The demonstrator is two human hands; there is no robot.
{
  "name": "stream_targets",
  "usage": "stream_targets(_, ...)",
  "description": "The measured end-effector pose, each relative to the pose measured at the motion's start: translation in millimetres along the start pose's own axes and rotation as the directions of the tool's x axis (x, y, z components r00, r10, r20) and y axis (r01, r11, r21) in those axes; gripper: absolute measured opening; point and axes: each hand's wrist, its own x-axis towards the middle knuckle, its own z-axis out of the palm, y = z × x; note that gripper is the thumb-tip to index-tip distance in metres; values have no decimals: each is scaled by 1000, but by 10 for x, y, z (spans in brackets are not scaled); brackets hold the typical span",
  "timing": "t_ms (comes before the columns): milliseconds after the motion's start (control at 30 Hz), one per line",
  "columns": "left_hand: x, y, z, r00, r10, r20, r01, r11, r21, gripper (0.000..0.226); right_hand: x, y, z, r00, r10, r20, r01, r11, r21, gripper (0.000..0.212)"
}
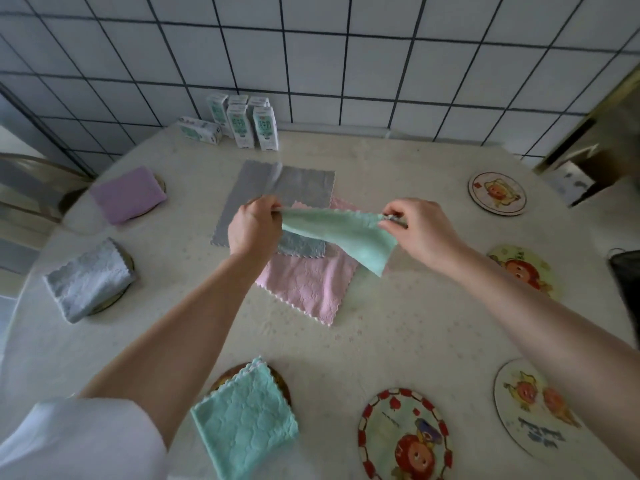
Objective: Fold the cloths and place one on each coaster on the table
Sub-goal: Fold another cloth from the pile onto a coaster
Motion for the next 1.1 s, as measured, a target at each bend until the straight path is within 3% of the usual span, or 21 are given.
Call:
stream_targets(100, 33, 238, -78, 993, 117, -2, -116, 985, -124, 23, -21, 130, -58, 975, 217, -42, -204, 956, 210, 5)
stream_targets(167, 39, 403, -131, 982, 186, -31, -189, 967, -172, 27, -55, 239, -136, 954, 281, -109, -233, 917, 322, 4)
stream_targets(333, -54, 701, -226, 935, 339, -106, -354, 916, -190, 25, -388, 346, -506, 898, 176, -404, -129, 981, 143, 16)
stream_targets(433, -280, 740, -232, 843, 512, -164, -535, 830, -159, 23, -749, 425, -630, 866, 79, -493, -31, 994, 106, 15)
stream_targets(500, -522, 710, -186, 805, 573, -154, -593, 791, -153, 25, -1042, 537, -631, 877, 39, -479, 12, 995, 104, 15)
stream_targets(633, -1242, 593, 12, 798, 598, -70, -600, 781, -174, 27, -1723, 815, -499, 910, -27, -414, 55, 997, 57, 14)
stream_targets(867, -2684, 294, 424, 873, 465, 144, -437, 879, -192, 21, -2843, 1389, 16, 987, 116, -110, -101, 986, 134, 22)
stream_targets(1100, -3594, 197, 584, 904, 313, 291, -307, 949, -66, 21, -3544, 1831, 353, 988, 99, 122, -108, 992, 65, 16)
